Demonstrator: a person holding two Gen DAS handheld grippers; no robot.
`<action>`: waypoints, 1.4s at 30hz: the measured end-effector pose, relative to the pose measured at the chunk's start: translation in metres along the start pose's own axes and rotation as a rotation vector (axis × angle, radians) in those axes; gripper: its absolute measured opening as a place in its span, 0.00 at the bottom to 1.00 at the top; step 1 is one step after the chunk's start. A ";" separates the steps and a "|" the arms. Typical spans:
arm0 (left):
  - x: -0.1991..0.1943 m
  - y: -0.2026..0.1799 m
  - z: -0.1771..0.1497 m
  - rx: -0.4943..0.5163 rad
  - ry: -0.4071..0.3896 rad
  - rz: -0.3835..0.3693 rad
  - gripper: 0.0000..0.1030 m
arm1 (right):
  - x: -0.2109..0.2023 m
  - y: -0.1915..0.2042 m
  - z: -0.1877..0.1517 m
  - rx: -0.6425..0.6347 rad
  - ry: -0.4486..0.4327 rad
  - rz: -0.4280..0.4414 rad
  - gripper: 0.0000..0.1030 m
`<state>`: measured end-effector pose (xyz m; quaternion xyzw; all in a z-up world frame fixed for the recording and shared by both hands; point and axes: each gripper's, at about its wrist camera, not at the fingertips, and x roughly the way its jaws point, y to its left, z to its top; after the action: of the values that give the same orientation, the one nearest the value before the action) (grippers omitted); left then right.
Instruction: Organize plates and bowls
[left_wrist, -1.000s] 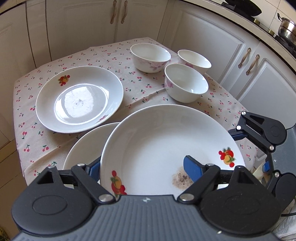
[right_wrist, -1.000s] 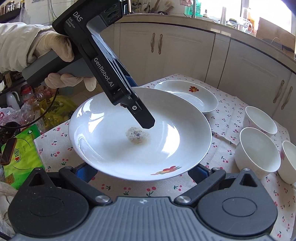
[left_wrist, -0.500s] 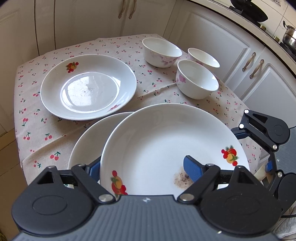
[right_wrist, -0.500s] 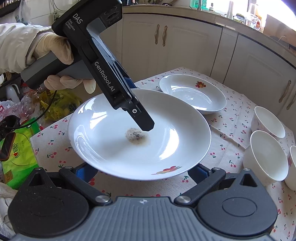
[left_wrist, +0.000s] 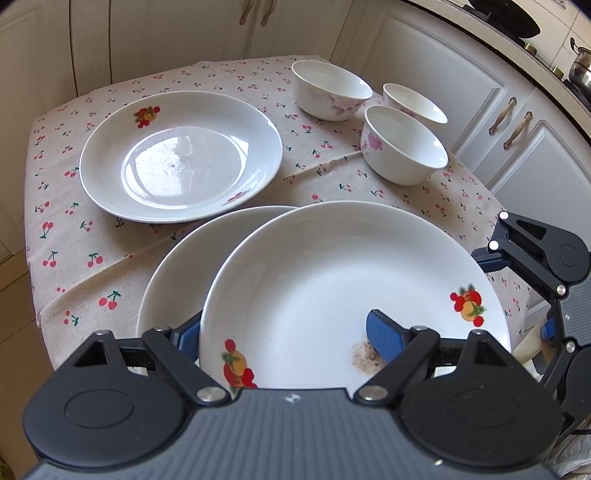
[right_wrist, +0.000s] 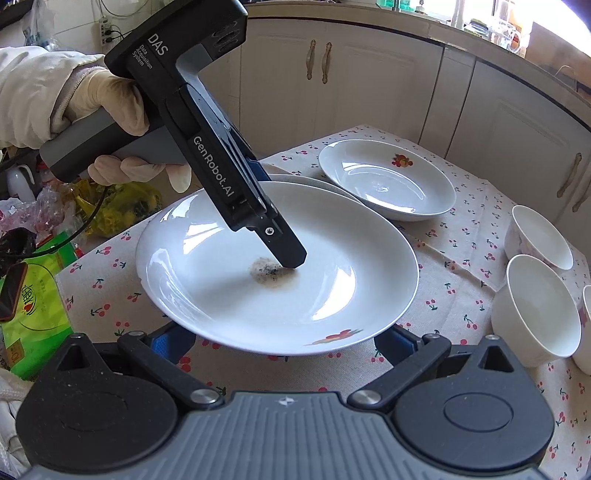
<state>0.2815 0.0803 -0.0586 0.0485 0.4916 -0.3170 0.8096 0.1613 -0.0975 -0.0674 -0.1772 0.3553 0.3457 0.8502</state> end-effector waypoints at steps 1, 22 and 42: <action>0.000 0.001 0.000 -0.003 0.001 -0.001 0.85 | 0.000 0.000 0.000 0.000 0.000 -0.001 1.00; 0.007 0.000 0.011 0.014 0.082 0.059 0.87 | -0.009 -0.001 -0.002 0.041 -0.042 0.008 1.00; -0.003 0.001 0.009 -0.017 0.087 0.092 0.88 | -0.008 0.001 -0.003 0.024 -0.063 0.011 1.00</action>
<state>0.2883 0.0791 -0.0517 0.0779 0.5264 -0.2726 0.8016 0.1547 -0.1019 -0.0633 -0.1542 0.3336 0.3512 0.8612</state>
